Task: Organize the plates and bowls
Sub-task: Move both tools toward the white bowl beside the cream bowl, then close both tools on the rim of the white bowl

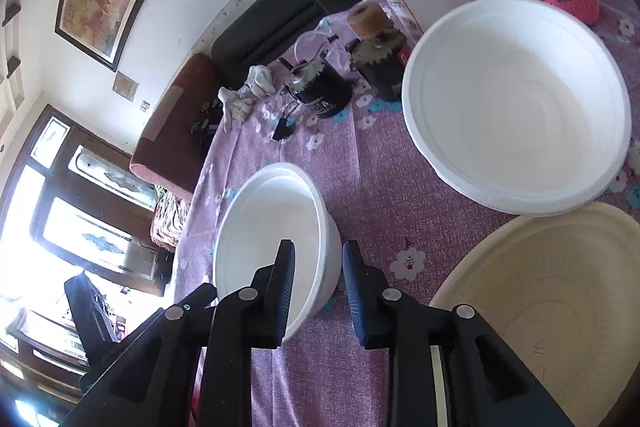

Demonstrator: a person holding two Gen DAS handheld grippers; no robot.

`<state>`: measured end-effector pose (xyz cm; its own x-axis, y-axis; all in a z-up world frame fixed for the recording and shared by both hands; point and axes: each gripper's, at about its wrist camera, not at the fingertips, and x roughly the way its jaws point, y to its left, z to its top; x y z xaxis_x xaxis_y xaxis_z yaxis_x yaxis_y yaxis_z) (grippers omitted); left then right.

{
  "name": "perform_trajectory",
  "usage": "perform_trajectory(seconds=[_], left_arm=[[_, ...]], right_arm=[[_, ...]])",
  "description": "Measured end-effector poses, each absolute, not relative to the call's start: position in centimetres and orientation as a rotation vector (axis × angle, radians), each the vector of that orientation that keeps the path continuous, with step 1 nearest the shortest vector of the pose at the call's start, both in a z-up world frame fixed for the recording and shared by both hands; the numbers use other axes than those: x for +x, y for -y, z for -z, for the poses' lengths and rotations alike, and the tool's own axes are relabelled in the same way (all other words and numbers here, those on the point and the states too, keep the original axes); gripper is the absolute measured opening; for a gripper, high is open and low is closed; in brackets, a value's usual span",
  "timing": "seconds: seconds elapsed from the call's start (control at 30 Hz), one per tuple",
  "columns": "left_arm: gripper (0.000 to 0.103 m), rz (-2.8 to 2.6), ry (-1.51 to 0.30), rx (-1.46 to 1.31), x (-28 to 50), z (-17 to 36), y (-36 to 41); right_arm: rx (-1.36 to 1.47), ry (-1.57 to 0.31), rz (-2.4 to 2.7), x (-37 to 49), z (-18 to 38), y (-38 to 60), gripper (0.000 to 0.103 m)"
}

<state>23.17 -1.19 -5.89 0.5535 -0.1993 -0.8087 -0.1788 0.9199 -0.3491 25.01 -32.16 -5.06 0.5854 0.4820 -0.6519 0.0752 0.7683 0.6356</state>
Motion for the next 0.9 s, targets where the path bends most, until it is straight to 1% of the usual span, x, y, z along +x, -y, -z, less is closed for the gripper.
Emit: perform_trajectory(seconds=[0.2, 0.33, 0.6, 0.7, 0.73, 0.8, 0.87, 0.9], left_arm=[[0.073, 0.123, -0.978, -0.504, 23.2, 5.4, 1.2], [0.073, 0.117, -0.996, -0.490, 23.2, 5.6, 1.4], [0.075, 0.216, -1.009, -0.587, 23.3, 6.0, 1.6], [0.074, 0.231, -0.978, -0.604, 23.3, 6.0, 1.8], [0.072, 0.228, -0.969, -0.603, 23.3, 6.0, 1.8], [0.053, 0.236, -0.972, -0.611, 23.6, 6.3, 2.0], [0.046, 0.252, -0.992, -0.632, 23.9, 6.8, 2.0], [0.045, 0.257, -1.003, -0.640, 24.1, 7.1, 2.0]], right_arm=[[0.686, -0.926, -0.273, 25.1, 5.5, 31.8, 0.029], [0.692, -0.926, -0.278, 25.0, 5.6, 31.8, 0.029], [0.698, -0.935, -0.281, 25.1, 5.9, 31.8, 0.029], [0.699, -0.933, -0.287, 25.1, 5.8, 31.7, 0.029], [0.700, -0.931, -0.287, 25.1, 5.8, 31.7, 0.029], [0.702, -0.929, -0.286, 25.1, 5.8, 31.8, 0.029], [0.707, -0.934, -0.285, 25.2, 6.0, 31.8, 0.029], [0.709, -0.936, -0.284, 25.1, 6.0, 31.8, 0.029]])
